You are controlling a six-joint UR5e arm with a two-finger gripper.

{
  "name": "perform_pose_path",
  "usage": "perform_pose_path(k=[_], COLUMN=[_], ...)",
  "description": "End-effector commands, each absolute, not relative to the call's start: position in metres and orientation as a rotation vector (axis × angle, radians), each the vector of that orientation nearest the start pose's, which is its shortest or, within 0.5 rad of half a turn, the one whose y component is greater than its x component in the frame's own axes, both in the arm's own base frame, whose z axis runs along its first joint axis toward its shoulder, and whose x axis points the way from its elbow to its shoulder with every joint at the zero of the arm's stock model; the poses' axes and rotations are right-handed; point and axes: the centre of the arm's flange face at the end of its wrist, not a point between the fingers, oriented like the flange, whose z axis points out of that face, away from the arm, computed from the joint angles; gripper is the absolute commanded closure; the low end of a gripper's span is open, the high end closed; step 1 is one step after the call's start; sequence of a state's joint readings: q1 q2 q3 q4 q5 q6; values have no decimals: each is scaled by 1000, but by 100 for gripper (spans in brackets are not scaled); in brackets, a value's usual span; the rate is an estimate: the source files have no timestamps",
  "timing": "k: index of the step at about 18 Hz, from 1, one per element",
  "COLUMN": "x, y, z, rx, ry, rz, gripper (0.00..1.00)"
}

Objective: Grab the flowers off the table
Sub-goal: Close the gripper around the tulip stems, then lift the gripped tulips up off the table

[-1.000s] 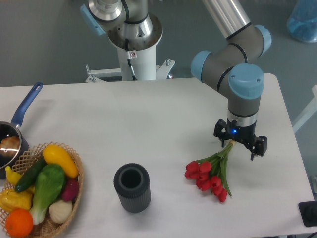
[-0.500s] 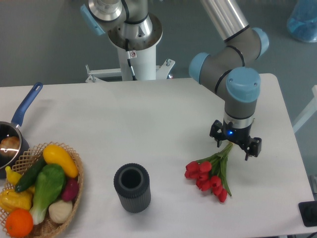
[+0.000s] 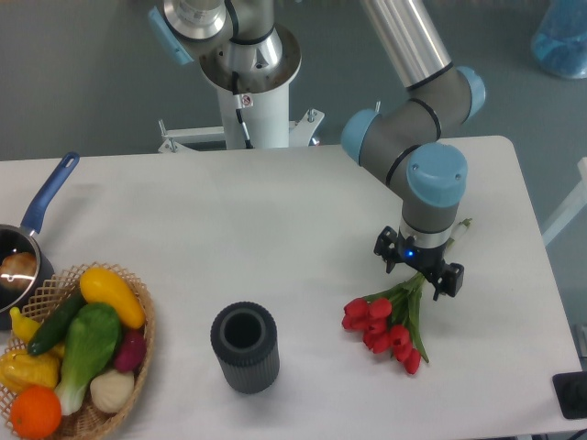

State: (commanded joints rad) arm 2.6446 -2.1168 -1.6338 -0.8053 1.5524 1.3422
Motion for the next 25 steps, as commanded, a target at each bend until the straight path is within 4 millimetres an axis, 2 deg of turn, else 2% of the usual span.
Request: perform_pose_path(k=[5,7,8,9,10,11,12,19,25], x=[-506,-505,-505,-504,-504,-502,-502,-507,-518], y=[440,436,434,433,433,432,430,426,423], z=[203,200,197,197,198,196,199,223,242], rx=[-3046,-3074,-3094,-3105,-3107,-3108,-3106,-3097,-3084], ry=[436,447,456,468,466,466,464,421,396], rz=[183,187,188,196,195,193,196,256,307], gripper=[1,24,29,40,60,85,100,100,100])
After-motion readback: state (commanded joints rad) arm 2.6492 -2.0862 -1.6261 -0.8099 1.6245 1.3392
